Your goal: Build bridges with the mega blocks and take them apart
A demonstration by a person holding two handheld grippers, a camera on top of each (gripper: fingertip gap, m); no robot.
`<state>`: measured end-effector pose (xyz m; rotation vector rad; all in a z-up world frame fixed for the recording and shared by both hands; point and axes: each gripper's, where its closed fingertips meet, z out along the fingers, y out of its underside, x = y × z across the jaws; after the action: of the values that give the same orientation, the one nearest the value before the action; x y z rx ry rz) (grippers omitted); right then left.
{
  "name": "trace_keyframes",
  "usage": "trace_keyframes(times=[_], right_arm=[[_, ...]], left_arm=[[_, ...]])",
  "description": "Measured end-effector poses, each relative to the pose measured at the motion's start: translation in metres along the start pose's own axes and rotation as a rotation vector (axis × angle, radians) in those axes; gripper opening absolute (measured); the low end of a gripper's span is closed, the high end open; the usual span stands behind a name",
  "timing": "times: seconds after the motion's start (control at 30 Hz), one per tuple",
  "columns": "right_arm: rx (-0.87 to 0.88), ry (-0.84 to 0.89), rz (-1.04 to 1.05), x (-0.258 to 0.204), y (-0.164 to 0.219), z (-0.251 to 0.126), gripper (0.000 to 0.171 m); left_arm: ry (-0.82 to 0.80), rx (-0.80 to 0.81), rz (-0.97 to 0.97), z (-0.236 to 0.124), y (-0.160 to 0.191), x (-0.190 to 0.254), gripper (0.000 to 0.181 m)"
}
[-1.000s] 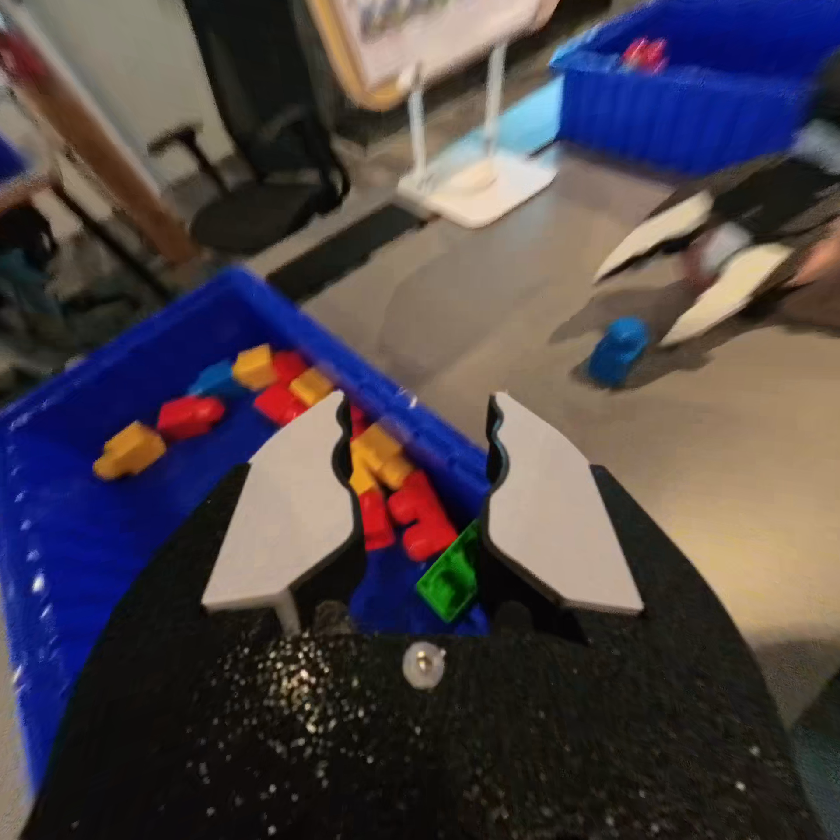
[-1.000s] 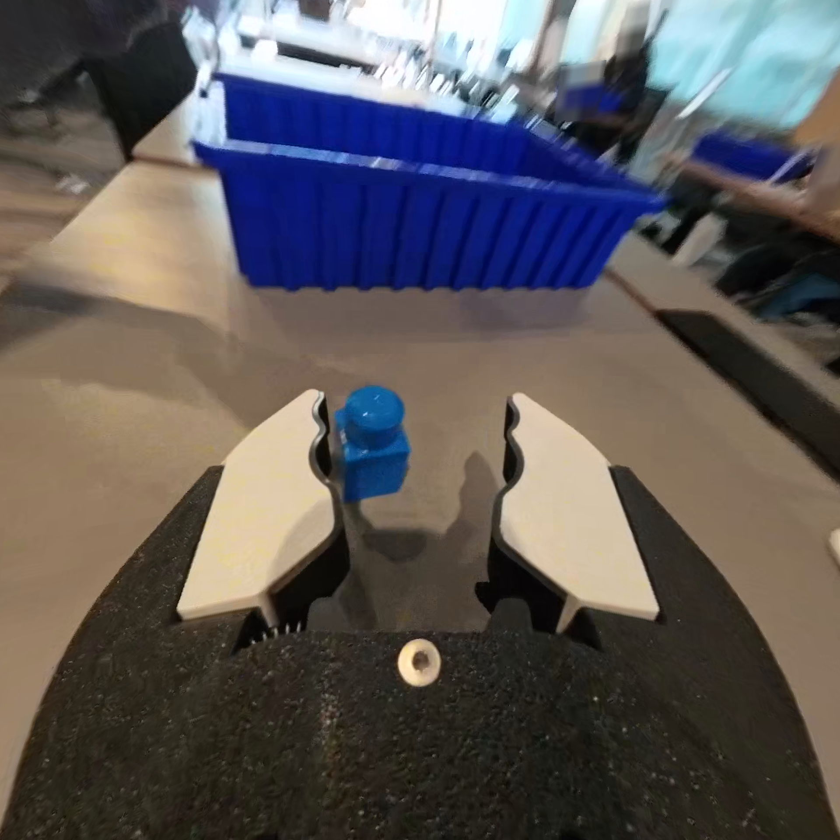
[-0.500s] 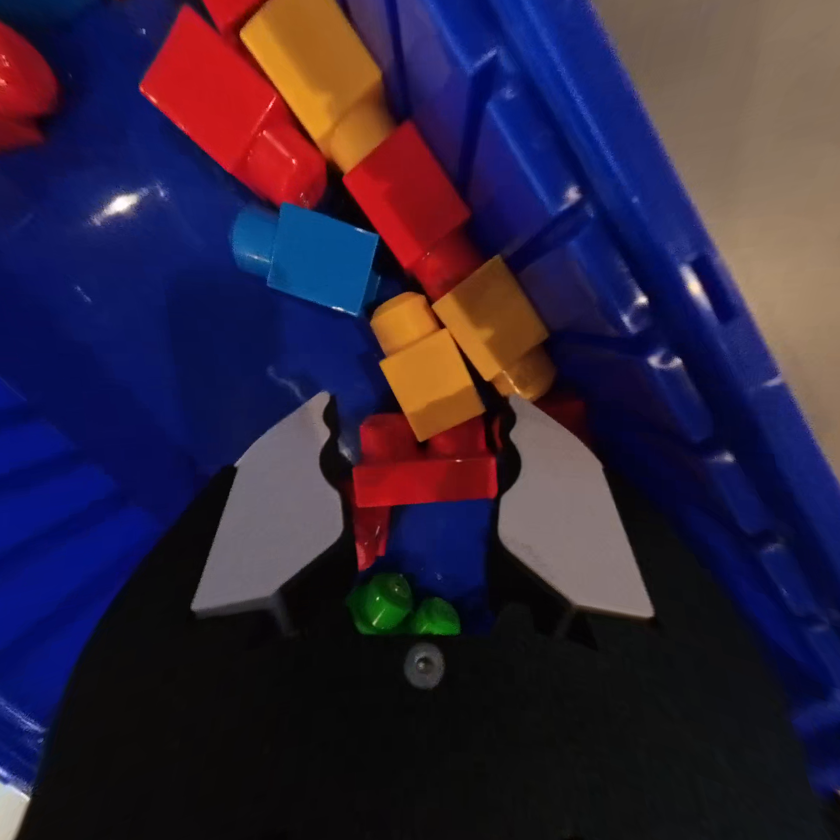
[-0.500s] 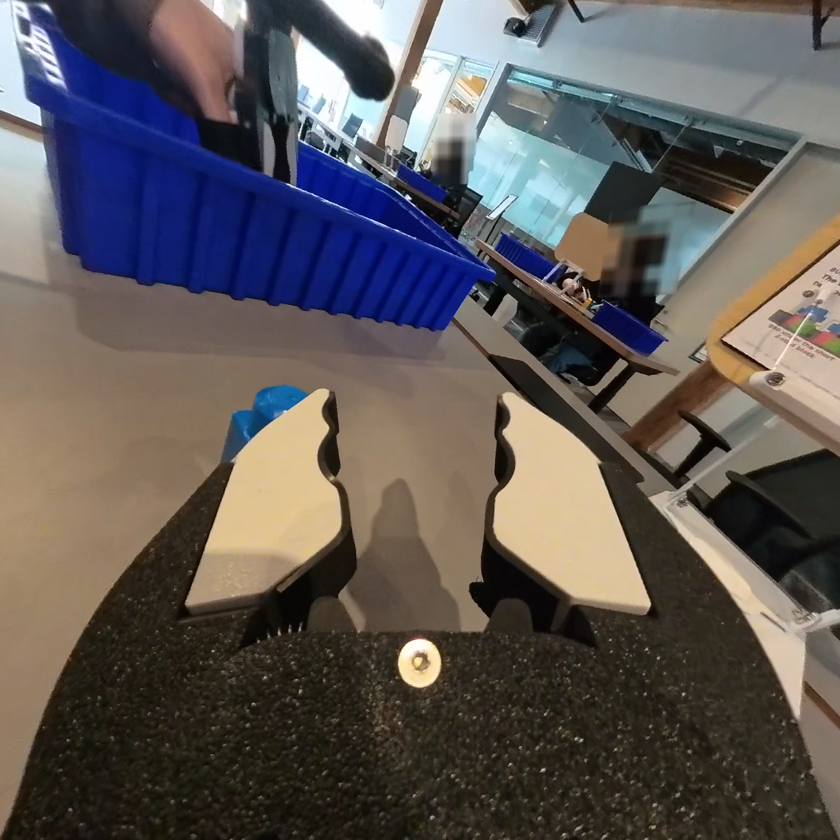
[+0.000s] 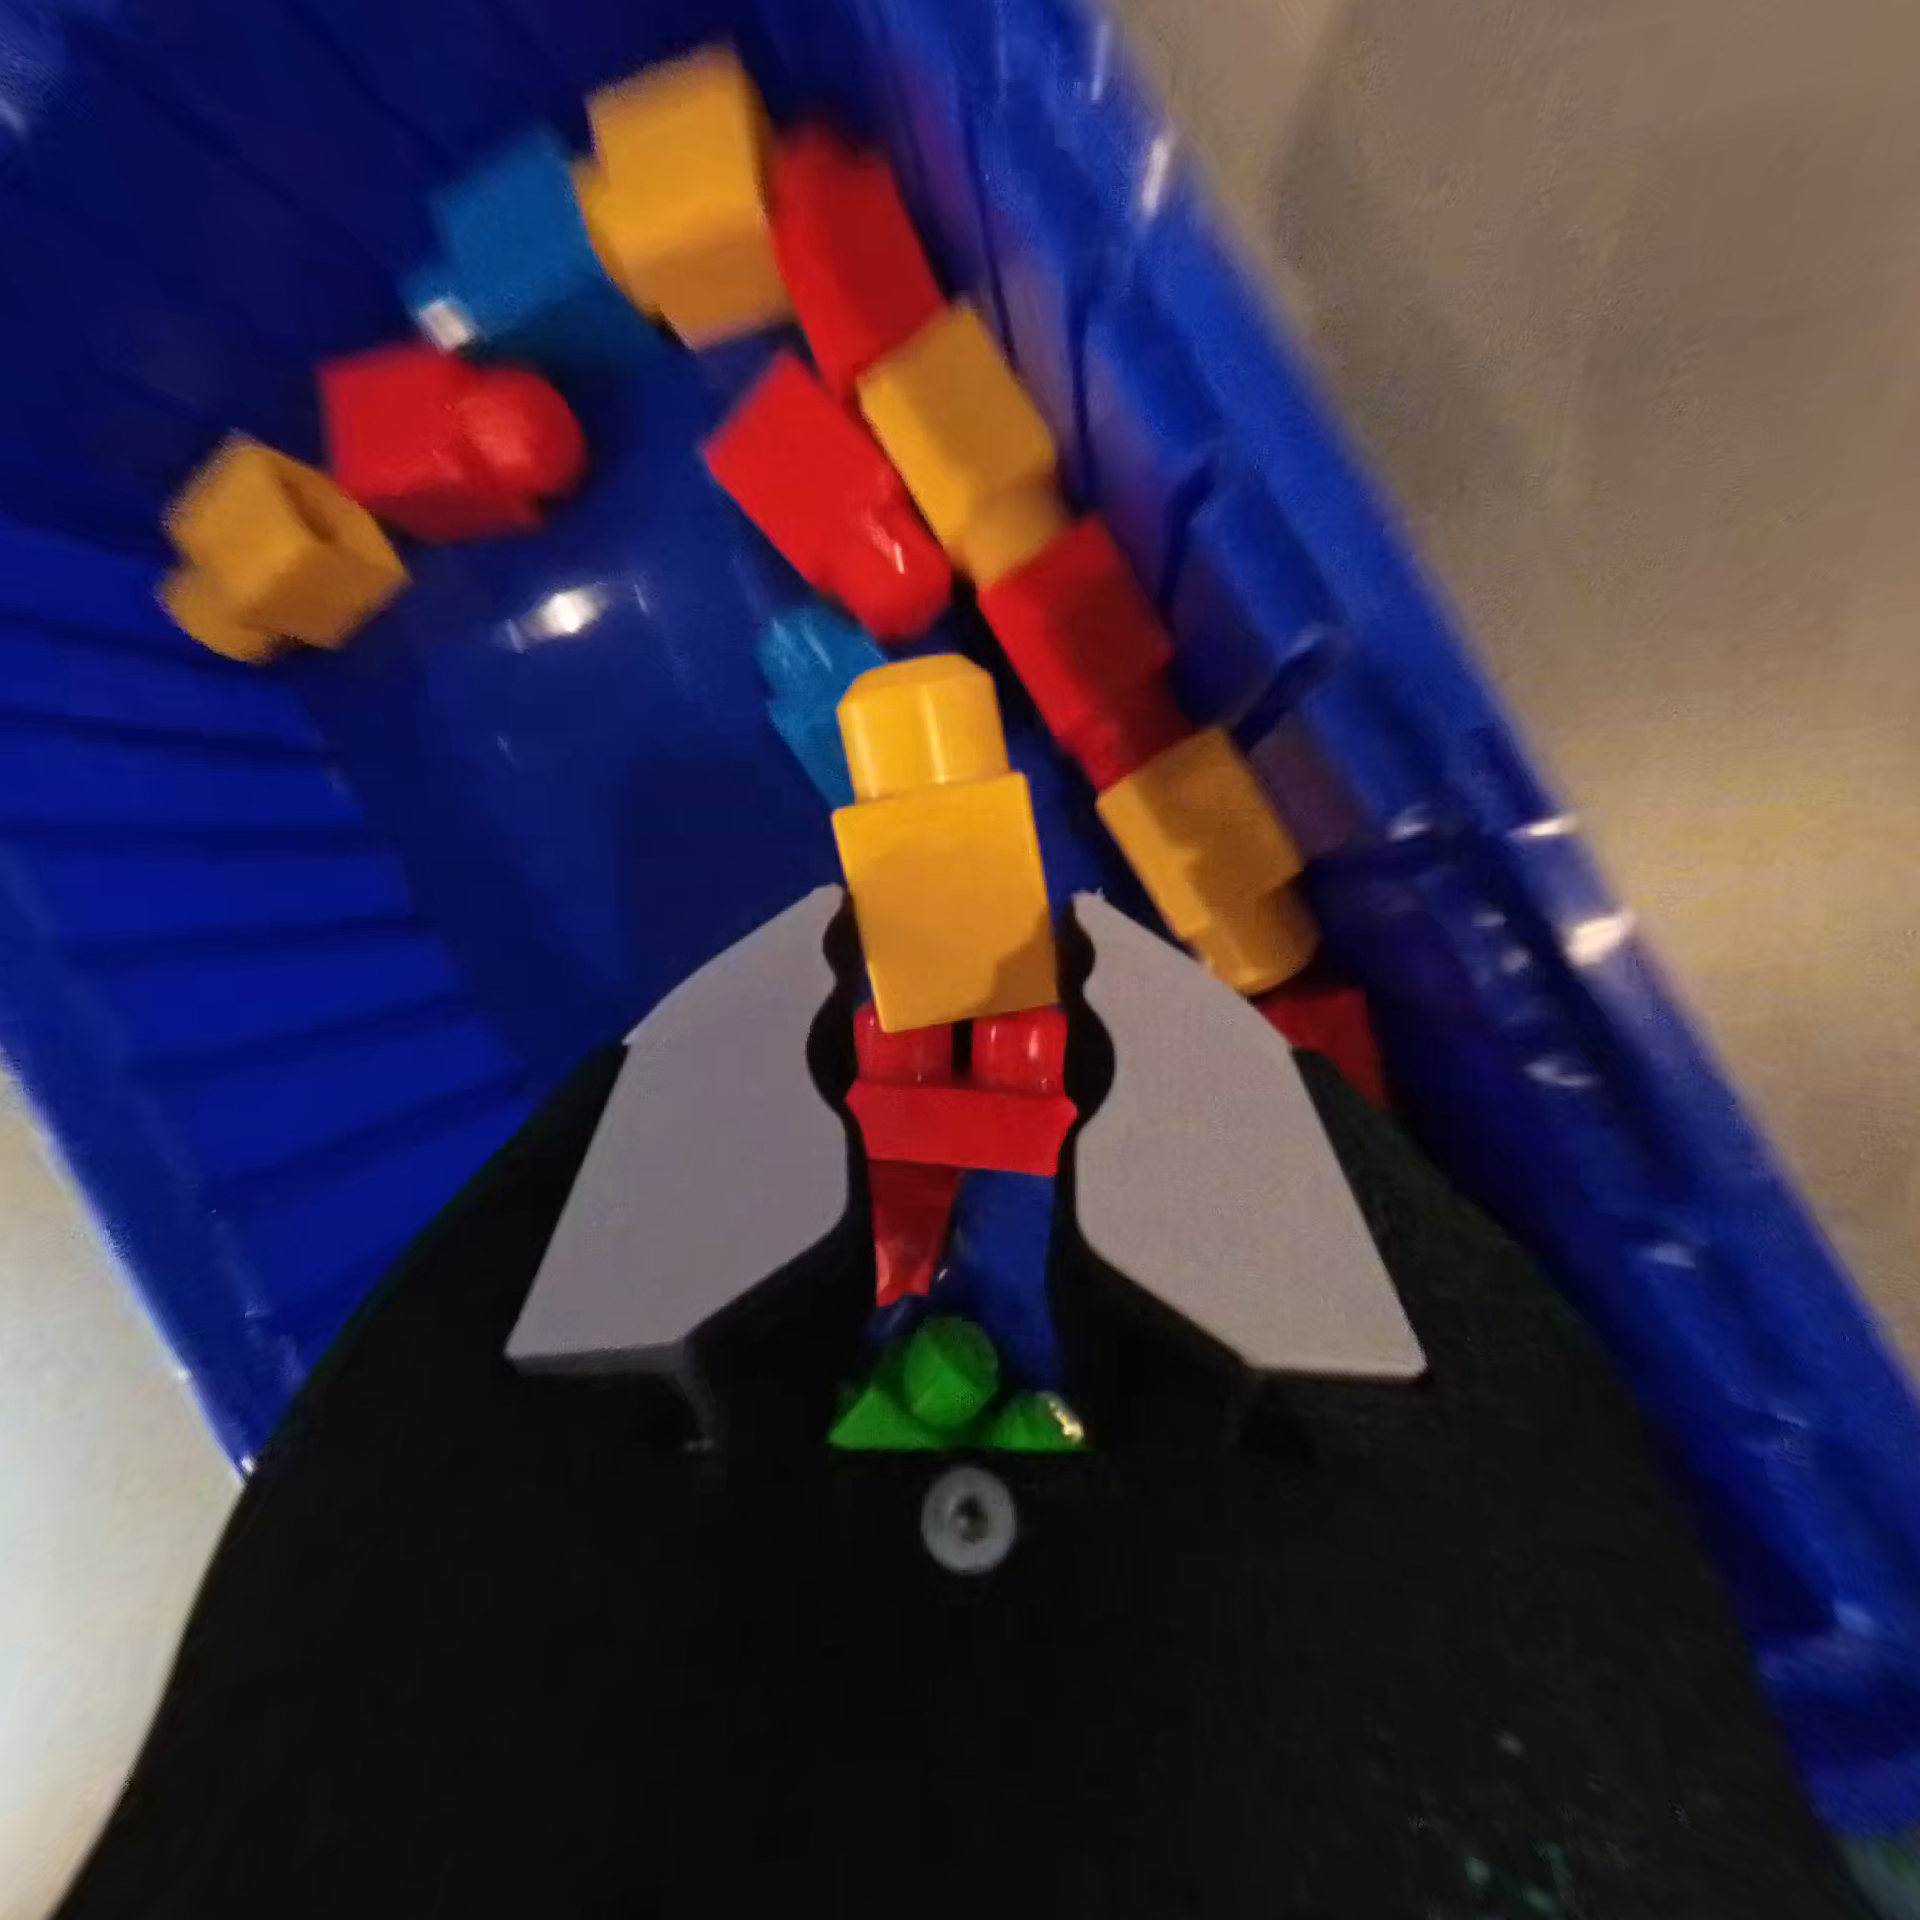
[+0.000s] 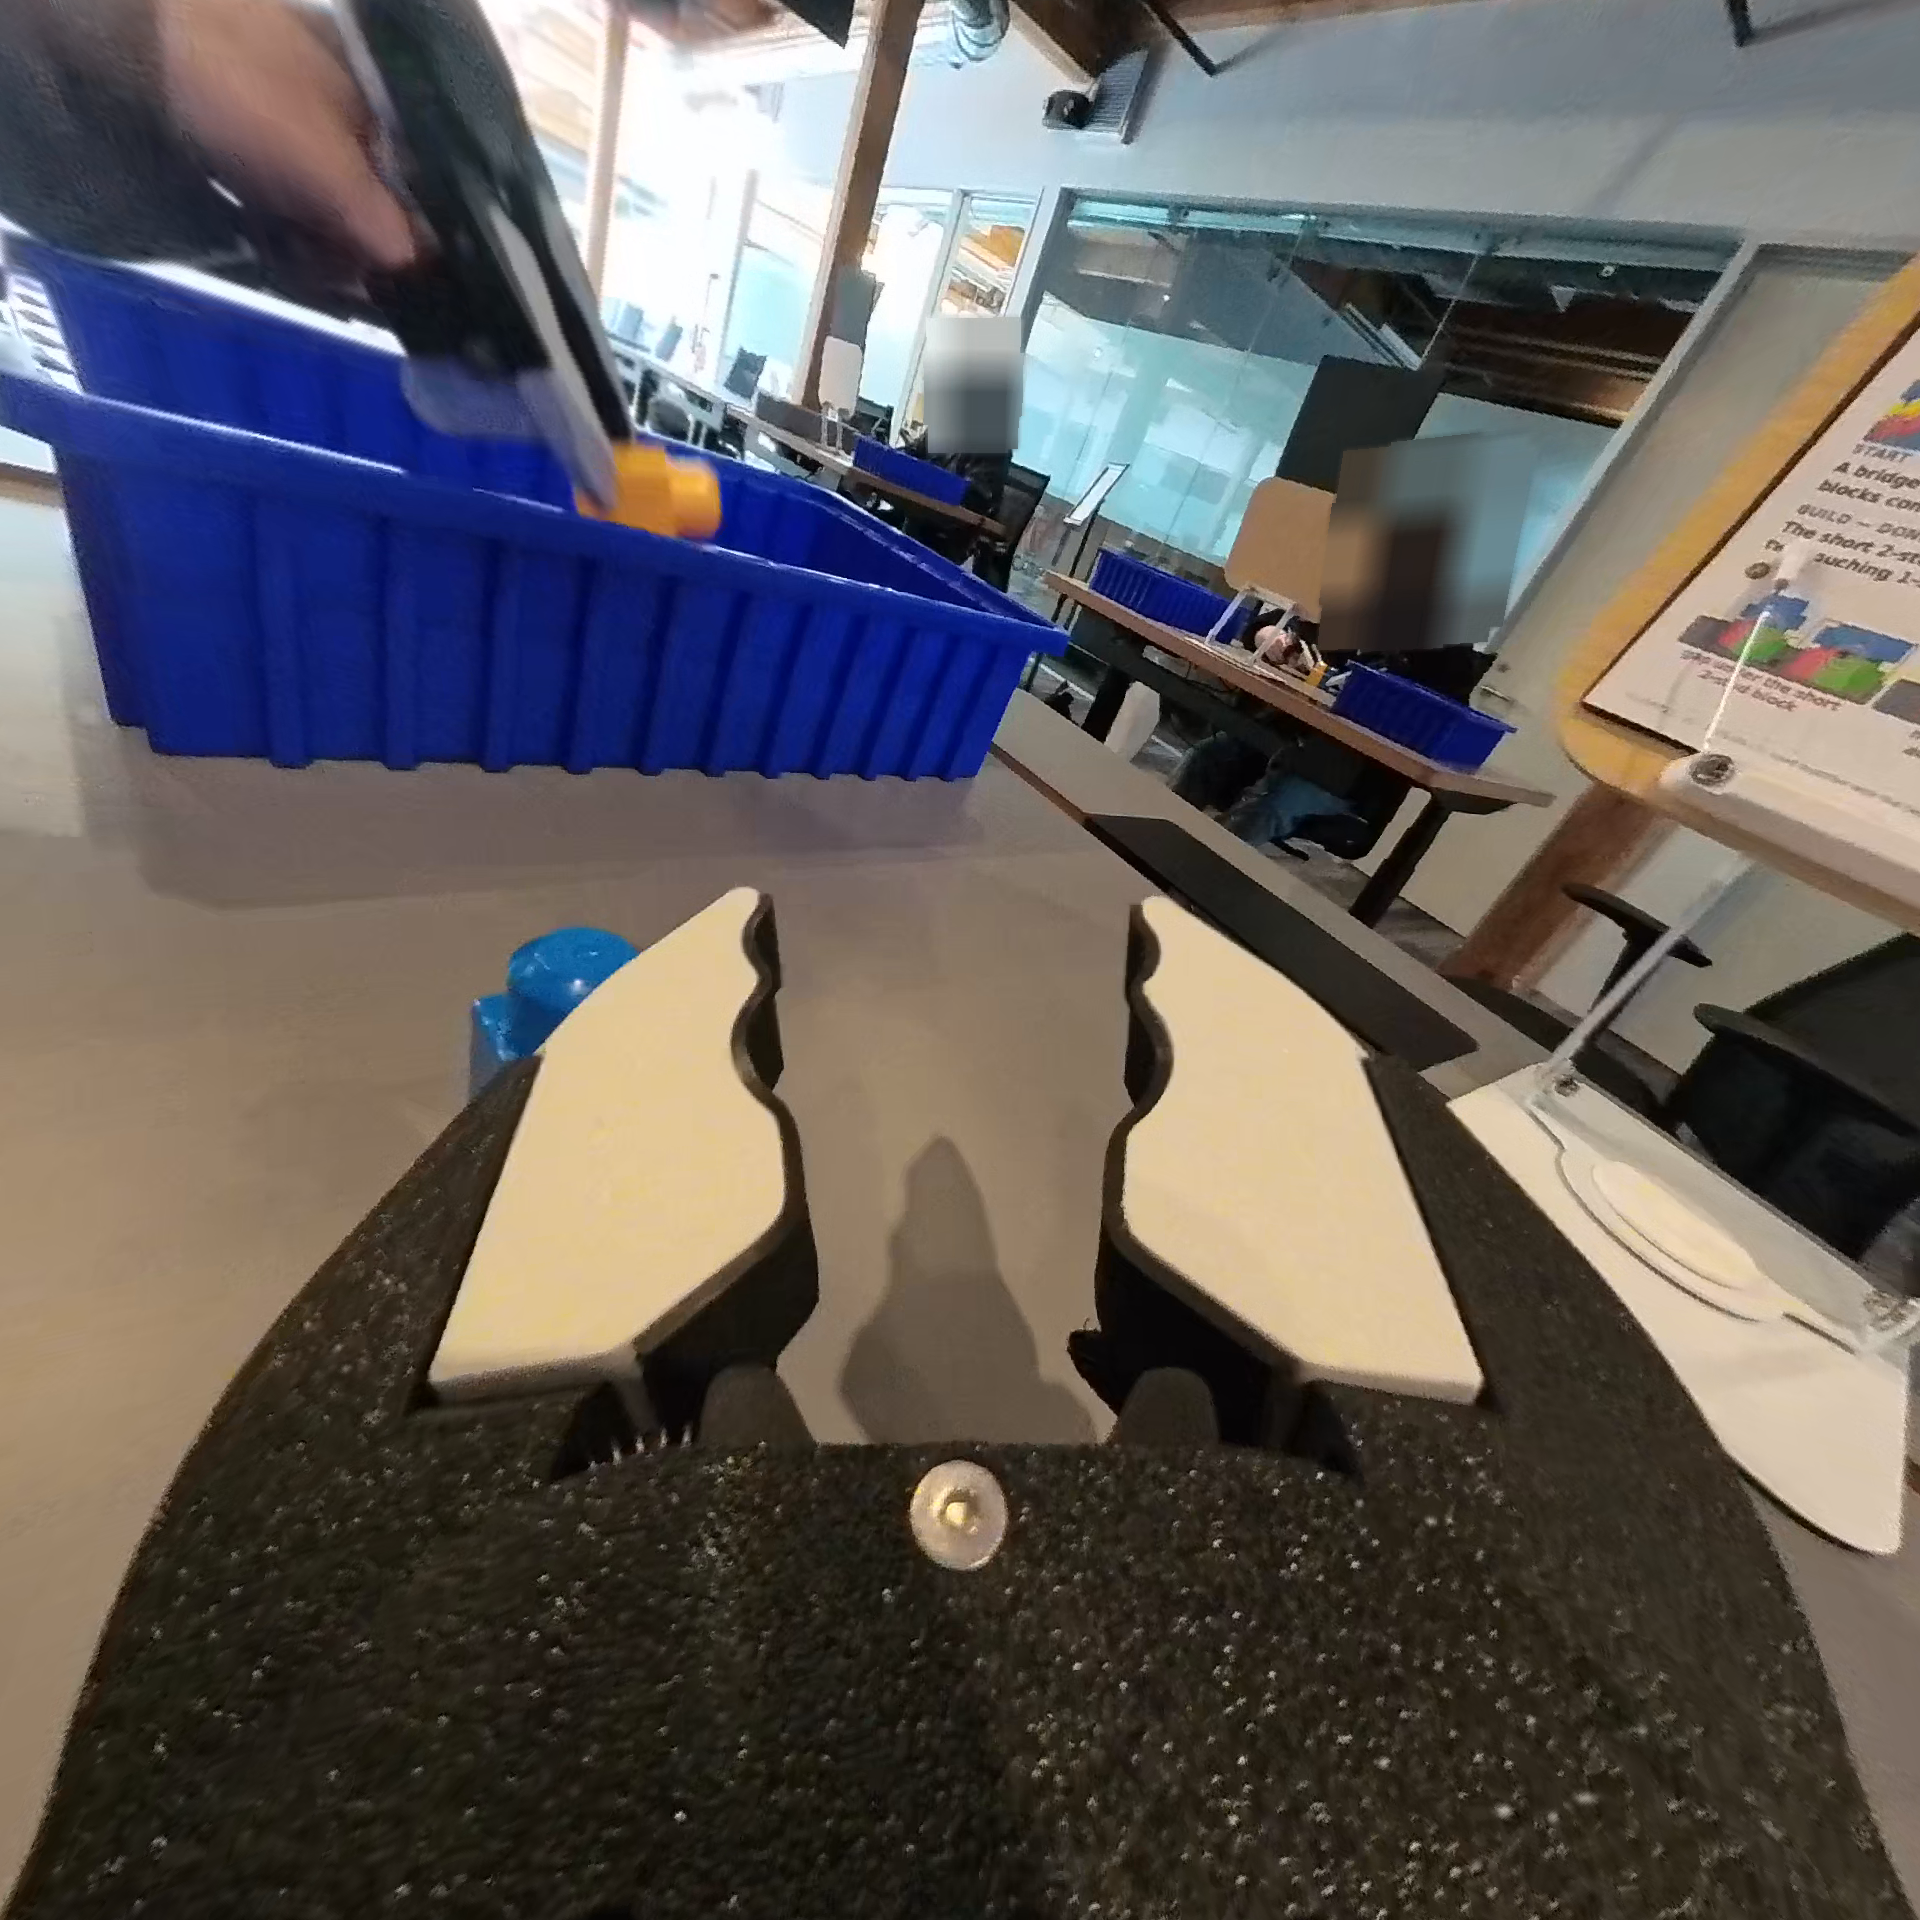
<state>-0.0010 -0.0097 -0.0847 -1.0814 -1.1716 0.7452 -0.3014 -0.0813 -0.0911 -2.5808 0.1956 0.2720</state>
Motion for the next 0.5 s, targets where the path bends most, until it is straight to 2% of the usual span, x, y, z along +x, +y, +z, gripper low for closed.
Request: trace_keyframes(times=[0.1,0.17,0.23,0.37,0.5], right_arm=[[0.003,0.002,0.014,0.001,0.0,0.0,0.064],[0.04,-0.016,0.033,-0.001,-0.006,-0.002,0.064],[0.136,-0.135,0.148,-0.014,-0.027,-0.006,0.065],[0.318,-0.498,0.399,-0.05,-0.085,-0.022,0.066],[0.324,-0.633,0.395,-0.076,-0.101,-0.029,0.069]], left_arm=[[0.041,0.328,0.034,-0.06,-0.043,0.033,0.036],[0.173,0.528,0.155,-0.102,-0.065,0.085,0.036],[0.263,0.643,0.257,-0.127,-0.074,0.134,0.036],[0.371,0.735,0.462,-0.134,-0.071,0.212,0.036],[0.554,0.749,0.557,-0.127,-0.06,0.268,0.036]])
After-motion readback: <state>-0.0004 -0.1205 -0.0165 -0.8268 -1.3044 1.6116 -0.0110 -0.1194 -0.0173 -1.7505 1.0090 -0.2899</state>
